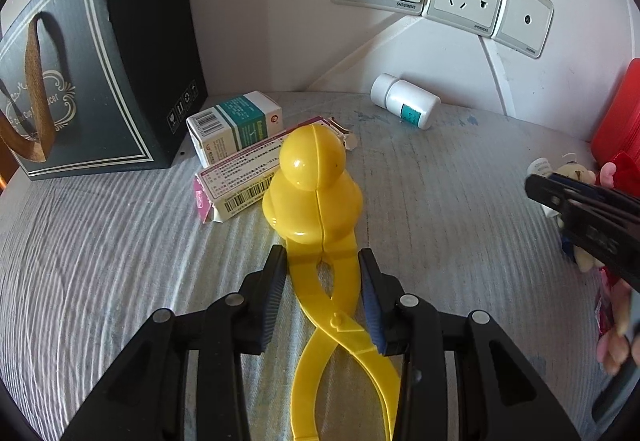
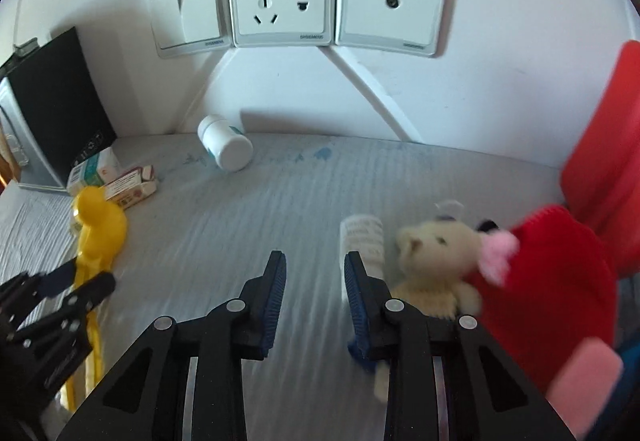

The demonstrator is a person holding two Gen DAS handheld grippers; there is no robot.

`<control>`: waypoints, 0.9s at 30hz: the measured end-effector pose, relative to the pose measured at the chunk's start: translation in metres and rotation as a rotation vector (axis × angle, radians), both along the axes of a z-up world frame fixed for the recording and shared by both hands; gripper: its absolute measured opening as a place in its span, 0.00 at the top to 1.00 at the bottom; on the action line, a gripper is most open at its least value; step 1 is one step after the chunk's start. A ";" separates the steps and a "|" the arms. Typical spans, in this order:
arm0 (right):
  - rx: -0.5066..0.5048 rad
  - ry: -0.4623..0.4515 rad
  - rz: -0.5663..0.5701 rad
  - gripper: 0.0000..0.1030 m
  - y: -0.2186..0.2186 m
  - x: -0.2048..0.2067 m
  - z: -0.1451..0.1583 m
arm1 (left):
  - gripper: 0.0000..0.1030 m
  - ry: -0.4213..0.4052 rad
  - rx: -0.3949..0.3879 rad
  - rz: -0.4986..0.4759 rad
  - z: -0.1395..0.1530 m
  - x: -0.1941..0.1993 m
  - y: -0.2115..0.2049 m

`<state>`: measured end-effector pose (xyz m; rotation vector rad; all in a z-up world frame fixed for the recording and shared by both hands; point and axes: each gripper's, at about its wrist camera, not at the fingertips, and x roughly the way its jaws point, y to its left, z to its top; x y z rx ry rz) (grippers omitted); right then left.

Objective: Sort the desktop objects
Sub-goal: 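Grasp the yellow snow-clip toy with the left gripper while the right gripper grasps the white pill bottle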

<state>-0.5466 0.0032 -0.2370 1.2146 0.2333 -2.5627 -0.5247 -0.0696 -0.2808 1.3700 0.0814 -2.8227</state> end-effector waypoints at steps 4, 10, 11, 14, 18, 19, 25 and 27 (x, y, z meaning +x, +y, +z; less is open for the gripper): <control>-0.004 -0.037 -0.046 0.73 0.005 -0.028 -0.017 | 0.62 0.000 -0.002 -0.004 0.001 0.001 -0.001; -0.032 -0.031 -0.036 0.94 0.011 -0.013 -0.024 | 0.61 0.001 -0.003 -0.005 0.000 -0.005 -0.003; -0.051 -0.039 -0.031 0.94 0.013 -0.009 -0.024 | 0.61 0.001 -0.003 -0.005 0.000 -0.004 -0.003; -0.092 -0.052 0.012 0.94 0.016 0.009 -0.022 | 0.61 0.001 -0.002 -0.004 0.000 -0.005 -0.003; -0.066 0.089 0.023 0.73 0.015 0.022 -0.003 | 0.53 -0.003 -0.011 0.032 0.001 -0.004 -0.011; -0.097 0.101 0.037 0.53 0.011 0.019 0.003 | 0.52 -0.004 -0.010 0.064 0.001 -0.006 -0.018; -0.127 0.082 0.155 0.30 -0.041 -0.018 0.009 | 0.53 0.017 -0.020 0.168 0.003 -0.021 -0.050; -0.136 0.052 0.169 0.30 -0.058 -0.038 -0.002 | 0.55 0.013 0.001 0.204 0.003 -0.023 -0.063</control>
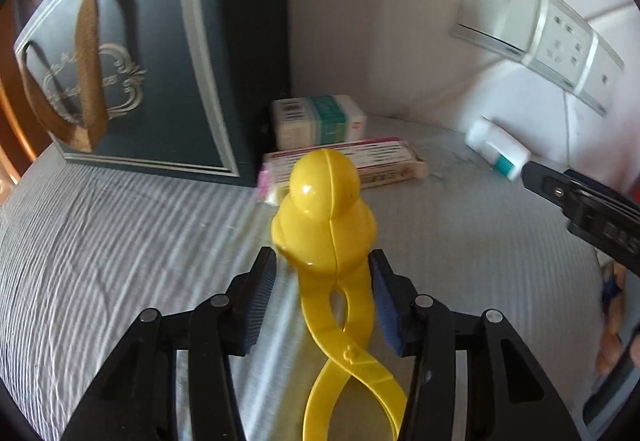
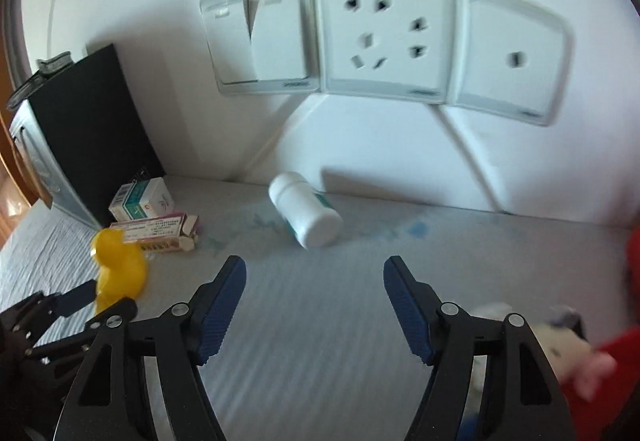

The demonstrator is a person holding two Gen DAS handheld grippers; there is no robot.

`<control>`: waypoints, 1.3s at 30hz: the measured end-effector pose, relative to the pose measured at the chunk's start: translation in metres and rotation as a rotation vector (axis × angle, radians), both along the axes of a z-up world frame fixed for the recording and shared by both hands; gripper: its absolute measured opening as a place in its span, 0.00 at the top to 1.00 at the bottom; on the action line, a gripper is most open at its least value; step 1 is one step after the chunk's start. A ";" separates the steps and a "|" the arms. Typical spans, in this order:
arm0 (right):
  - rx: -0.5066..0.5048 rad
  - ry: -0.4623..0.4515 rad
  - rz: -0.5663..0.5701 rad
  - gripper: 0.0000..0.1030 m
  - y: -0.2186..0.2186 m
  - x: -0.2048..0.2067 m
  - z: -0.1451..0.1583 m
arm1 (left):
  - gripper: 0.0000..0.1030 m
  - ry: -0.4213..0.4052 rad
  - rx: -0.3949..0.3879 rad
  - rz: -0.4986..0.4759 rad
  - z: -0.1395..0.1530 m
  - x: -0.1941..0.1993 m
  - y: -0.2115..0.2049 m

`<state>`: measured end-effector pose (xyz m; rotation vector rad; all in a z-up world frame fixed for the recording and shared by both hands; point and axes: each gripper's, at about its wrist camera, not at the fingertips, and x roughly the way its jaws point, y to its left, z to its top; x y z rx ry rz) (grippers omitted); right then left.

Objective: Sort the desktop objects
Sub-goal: 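Grasp the yellow snow-clip toy with the left gripper while the right gripper grasps the white pill bottle, then carry yellow toy and pill bottle into the blue bin and open both grippers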

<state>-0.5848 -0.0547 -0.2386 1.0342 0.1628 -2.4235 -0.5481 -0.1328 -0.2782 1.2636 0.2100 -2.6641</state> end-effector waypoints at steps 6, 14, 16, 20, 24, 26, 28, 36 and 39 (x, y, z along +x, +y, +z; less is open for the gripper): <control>-0.011 -0.065 0.008 0.33 -0.030 -0.040 -0.020 | 0.57 -0.001 -0.001 -0.005 -0.001 -0.002 0.004; 0.072 -0.094 0.035 0.63 -0.035 -0.017 -0.024 | 0.62 -0.006 -0.017 -0.021 0.000 -0.003 0.016; 0.050 -0.106 0.045 0.63 -0.025 0.008 -0.022 | 0.63 -0.008 -0.019 -0.039 0.001 -0.003 0.021; 0.023 -0.103 0.035 0.64 -0.005 0.063 -0.015 | 0.68 0.010 -0.056 -0.068 0.006 0.009 0.037; -0.027 -0.074 0.011 0.66 0.016 0.110 0.006 | 0.68 0.050 -0.075 -0.068 0.024 0.038 0.052; -0.022 -0.029 0.009 0.67 0.020 0.133 0.022 | 0.68 0.054 -0.052 -0.077 0.033 0.060 0.057; -0.013 -0.020 0.020 0.67 0.023 0.137 0.041 | 0.68 0.048 -0.056 -0.084 0.043 0.083 0.058; -0.075 -0.008 -0.011 0.67 0.053 0.216 0.097 | 0.69 0.093 -0.077 -0.159 0.116 0.183 0.046; -0.093 0.032 -0.042 0.67 0.070 0.253 0.125 | 0.69 0.166 -0.081 -0.196 0.160 0.215 0.056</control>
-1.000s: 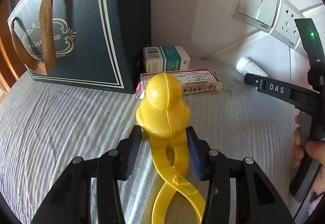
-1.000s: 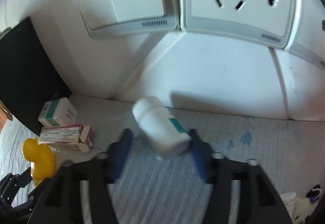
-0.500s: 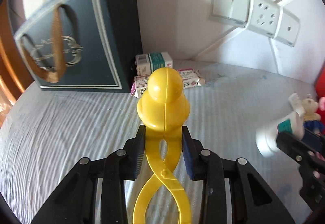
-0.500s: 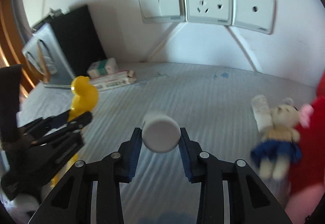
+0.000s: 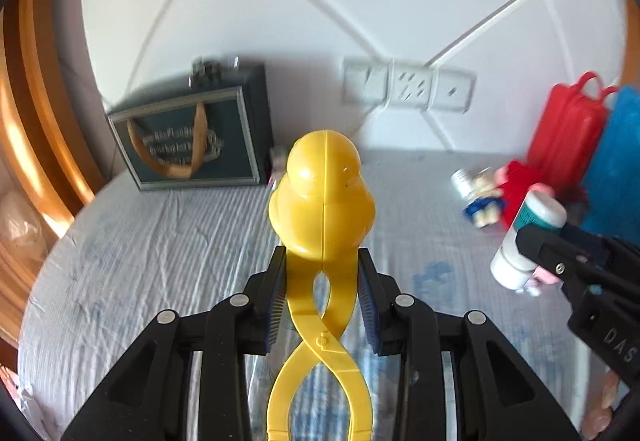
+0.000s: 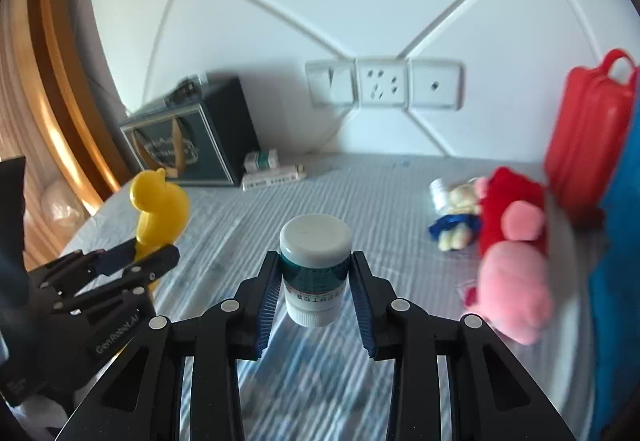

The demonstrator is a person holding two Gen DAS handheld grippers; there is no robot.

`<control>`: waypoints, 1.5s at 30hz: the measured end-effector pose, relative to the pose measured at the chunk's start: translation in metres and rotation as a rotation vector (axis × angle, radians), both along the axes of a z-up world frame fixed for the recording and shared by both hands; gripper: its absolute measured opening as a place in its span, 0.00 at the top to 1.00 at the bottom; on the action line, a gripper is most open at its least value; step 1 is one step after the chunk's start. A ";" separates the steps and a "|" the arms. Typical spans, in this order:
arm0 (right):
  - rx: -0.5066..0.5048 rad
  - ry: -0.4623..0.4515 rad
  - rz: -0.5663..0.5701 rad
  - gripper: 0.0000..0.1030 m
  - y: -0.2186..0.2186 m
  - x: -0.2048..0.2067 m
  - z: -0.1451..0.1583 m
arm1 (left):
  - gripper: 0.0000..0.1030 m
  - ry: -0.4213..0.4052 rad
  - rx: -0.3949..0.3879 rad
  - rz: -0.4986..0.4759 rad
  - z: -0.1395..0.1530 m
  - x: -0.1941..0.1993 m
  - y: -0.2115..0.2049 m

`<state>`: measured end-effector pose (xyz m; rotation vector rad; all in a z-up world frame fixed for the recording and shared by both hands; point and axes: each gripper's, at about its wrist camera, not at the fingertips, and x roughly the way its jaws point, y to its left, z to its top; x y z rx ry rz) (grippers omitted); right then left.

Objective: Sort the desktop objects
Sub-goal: 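Carry yellow toy and pill bottle into the blue bin and open both grippers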

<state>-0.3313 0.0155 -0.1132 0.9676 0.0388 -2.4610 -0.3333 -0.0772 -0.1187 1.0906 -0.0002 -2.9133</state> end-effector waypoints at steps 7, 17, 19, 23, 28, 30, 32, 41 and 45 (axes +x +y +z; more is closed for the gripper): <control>-0.055 0.178 -0.122 0.67 0.062 0.107 0.112 | 0.68 0.186 -0.004 -0.150 0.106 0.089 0.052; -0.102 0.384 -0.390 0.67 0.206 0.252 0.219 | 0.68 0.337 0.048 -0.413 0.199 0.192 0.177; -0.095 0.424 -0.450 0.67 0.238 0.278 0.235 | 0.68 0.368 0.069 -0.471 0.216 0.212 0.208; -0.069 0.475 -0.571 0.67 0.308 0.319 0.261 | 0.68 0.384 0.114 -0.605 0.246 0.248 0.284; -0.022 0.463 -0.714 0.67 0.396 0.343 0.265 | 0.69 0.360 0.119 -0.736 0.260 0.288 0.381; -0.008 0.436 -0.745 0.67 0.421 0.343 0.260 | 0.69 0.335 0.112 -0.782 0.259 0.299 0.417; -0.008 0.401 -0.776 0.67 0.447 0.339 0.250 | 0.69 0.306 0.091 -0.804 0.252 0.304 0.447; 0.020 0.238 -0.812 0.67 0.507 0.315 0.200 | 0.69 0.175 0.034 -0.838 0.210 0.294 0.516; 0.027 0.189 -0.817 0.67 0.517 0.305 0.185 | 0.68 0.137 0.041 -0.831 0.201 0.289 0.516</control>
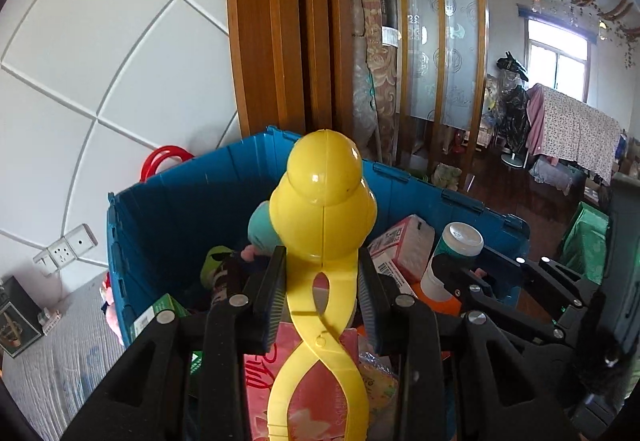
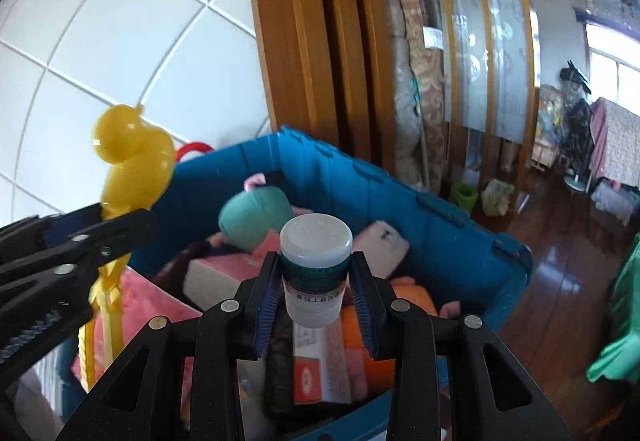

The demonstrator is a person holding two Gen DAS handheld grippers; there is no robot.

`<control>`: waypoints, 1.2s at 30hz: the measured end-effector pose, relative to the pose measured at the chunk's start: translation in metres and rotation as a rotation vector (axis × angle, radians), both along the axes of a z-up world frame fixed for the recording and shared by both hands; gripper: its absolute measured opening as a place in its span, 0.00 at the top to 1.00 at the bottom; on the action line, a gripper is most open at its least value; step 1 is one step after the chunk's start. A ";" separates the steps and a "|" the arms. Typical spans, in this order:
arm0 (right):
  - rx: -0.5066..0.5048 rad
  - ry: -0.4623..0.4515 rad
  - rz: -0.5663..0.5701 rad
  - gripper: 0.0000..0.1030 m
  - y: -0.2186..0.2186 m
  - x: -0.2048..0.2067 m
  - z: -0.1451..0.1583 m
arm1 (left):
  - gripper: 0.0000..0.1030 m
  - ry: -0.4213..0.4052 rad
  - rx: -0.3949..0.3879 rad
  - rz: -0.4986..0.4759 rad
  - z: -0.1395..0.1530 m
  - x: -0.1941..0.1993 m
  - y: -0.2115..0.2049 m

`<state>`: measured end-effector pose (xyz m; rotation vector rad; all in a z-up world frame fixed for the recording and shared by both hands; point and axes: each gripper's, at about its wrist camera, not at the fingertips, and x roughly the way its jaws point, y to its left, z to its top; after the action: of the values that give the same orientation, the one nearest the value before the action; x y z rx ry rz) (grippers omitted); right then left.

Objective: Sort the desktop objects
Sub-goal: 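Carry yellow toy and pill bottle into the blue bin and open both grippers, then withdraw both grippers from the bin toward the plush toys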

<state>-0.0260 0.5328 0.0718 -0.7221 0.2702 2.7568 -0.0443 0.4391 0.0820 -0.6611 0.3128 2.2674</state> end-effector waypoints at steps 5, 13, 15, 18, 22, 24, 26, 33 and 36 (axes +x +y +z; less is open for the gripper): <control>0.000 -0.068 0.001 0.67 0.012 -0.012 -0.017 | 0.41 0.006 0.016 0.034 -0.001 -0.002 -0.005; 0.009 -0.114 0.001 0.34 0.009 -0.014 -0.029 | 0.20 0.054 0.067 0.049 0.011 -0.002 -0.032; 0.024 -0.107 -0.005 0.20 0.006 -0.011 -0.027 | 0.20 0.055 0.077 0.057 0.014 -0.002 -0.040; 0.043 -0.086 -0.010 0.07 -0.001 -0.003 -0.020 | 0.20 0.056 0.093 0.073 0.019 -0.003 -0.056; 0.077 -0.055 -0.034 0.00 -0.011 0.011 -0.008 | 0.19 0.068 0.102 0.111 0.023 -0.003 -0.084; 0.091 -0.029 -0.040 0.00 -0.018 0.020 0.001 | 0.19 0.077 0.110 0.133 0.024 -0.002 -0.101; 0.099 -0.003 -0.034 0.00 -0.027 0.026 0.009 | 0.16 0.085 0.125 0.151 0.025 -0.002 -0.121; 0.118 0.092 0.055 0.00 -0.088 0.040 0.038 | 0.05 0.119 0.181 0.244 0.027 -0.005 -0.198; 0.131 0.121 0.127 0.00 -0.127 0.040 0.048 | 0.05 0.121 0.189 0.295 0.024 -0.013 -0.238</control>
<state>0.0143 0.4061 0.1199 -0.5583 0.0692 2.9107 -0.0575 0.2006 0.1059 -0.4987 0.0576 2.5851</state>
